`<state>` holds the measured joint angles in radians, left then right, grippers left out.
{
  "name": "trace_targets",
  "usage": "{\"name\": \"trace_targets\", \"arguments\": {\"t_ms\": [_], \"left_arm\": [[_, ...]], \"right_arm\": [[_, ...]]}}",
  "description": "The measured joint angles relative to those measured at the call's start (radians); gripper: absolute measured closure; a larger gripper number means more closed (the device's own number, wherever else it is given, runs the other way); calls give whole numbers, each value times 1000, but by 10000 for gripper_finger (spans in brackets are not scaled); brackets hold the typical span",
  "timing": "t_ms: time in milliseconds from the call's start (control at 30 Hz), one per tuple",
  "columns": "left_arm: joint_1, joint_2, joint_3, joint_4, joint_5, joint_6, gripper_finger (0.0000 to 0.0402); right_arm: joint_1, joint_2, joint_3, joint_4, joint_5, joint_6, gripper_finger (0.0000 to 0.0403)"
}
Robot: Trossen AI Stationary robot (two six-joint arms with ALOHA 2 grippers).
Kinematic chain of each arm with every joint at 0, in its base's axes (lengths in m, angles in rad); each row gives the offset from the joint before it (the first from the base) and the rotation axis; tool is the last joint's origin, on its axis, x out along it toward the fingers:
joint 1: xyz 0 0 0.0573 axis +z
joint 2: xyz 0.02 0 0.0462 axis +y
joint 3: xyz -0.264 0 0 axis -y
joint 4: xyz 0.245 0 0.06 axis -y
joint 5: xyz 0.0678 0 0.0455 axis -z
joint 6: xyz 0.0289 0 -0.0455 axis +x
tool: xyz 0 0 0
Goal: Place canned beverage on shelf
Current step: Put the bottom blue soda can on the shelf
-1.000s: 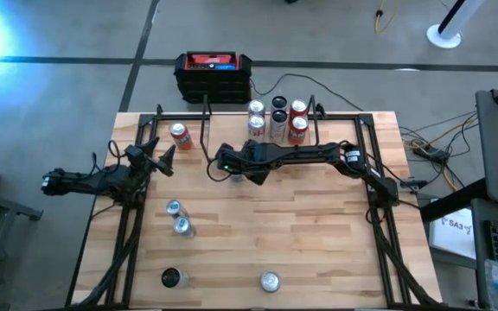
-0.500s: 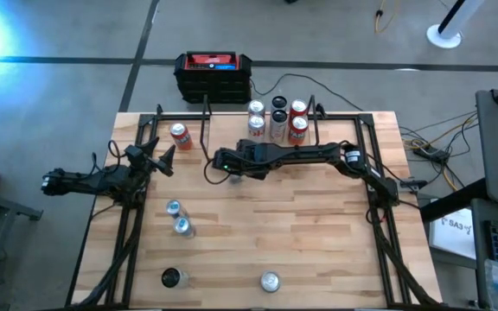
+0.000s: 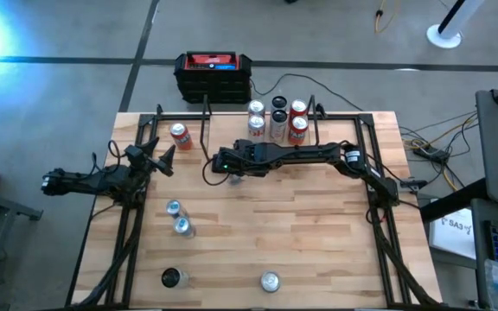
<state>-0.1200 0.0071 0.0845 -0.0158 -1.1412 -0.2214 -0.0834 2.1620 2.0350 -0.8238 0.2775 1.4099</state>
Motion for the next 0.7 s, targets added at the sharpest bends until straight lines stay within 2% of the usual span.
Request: {"name": "trace_targets", "arguments": {"t_ms": [200, 500, 567, 700], "left_arm": [[0, 0, 0, 0, 0, 0, 33], [0, 0, 0, 0, 0, 0, 33], [0, 0, 0, 0, 0, 0, 33], [0, 0, 0, 0, 0, 0, 33]], "right_arm": [[2, 0, 0, -3, 8, -60, 87], [20, 0, 8, -9, 19, -113, 85], [36, 0, 8, -9, 58, -110, 85], [85, 0, 8, -9, 213, -102, 85]]}}
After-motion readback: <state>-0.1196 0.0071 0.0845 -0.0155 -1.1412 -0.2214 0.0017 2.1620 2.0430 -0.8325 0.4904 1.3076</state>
